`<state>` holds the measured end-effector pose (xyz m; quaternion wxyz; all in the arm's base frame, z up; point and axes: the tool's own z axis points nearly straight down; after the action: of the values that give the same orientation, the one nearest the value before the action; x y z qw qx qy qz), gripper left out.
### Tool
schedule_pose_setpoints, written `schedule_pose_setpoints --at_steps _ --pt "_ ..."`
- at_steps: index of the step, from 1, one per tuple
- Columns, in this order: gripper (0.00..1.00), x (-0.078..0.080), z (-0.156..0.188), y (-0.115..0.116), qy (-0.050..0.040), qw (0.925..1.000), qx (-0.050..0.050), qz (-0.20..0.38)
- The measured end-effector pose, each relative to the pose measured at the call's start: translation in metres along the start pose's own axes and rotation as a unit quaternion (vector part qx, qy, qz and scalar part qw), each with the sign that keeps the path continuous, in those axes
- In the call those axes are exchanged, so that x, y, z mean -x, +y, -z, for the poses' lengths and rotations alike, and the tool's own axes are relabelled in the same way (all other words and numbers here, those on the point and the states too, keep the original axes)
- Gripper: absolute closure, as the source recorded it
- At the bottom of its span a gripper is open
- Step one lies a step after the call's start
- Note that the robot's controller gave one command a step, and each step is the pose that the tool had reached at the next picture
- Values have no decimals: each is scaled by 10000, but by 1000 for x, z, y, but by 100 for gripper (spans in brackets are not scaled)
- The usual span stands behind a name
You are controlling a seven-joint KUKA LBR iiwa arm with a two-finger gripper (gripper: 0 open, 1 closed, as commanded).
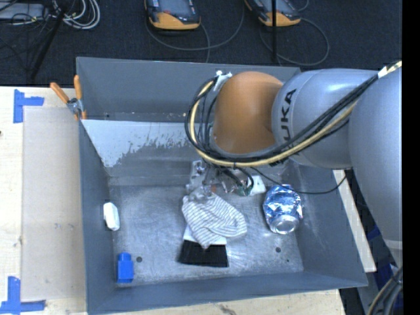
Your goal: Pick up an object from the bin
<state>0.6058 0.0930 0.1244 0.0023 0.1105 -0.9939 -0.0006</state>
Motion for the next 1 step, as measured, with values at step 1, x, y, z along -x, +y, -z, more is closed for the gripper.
schedule_pose_setpoints --at_steps 1 --pt "100 0 14 -1 -2 10000 1 -35"
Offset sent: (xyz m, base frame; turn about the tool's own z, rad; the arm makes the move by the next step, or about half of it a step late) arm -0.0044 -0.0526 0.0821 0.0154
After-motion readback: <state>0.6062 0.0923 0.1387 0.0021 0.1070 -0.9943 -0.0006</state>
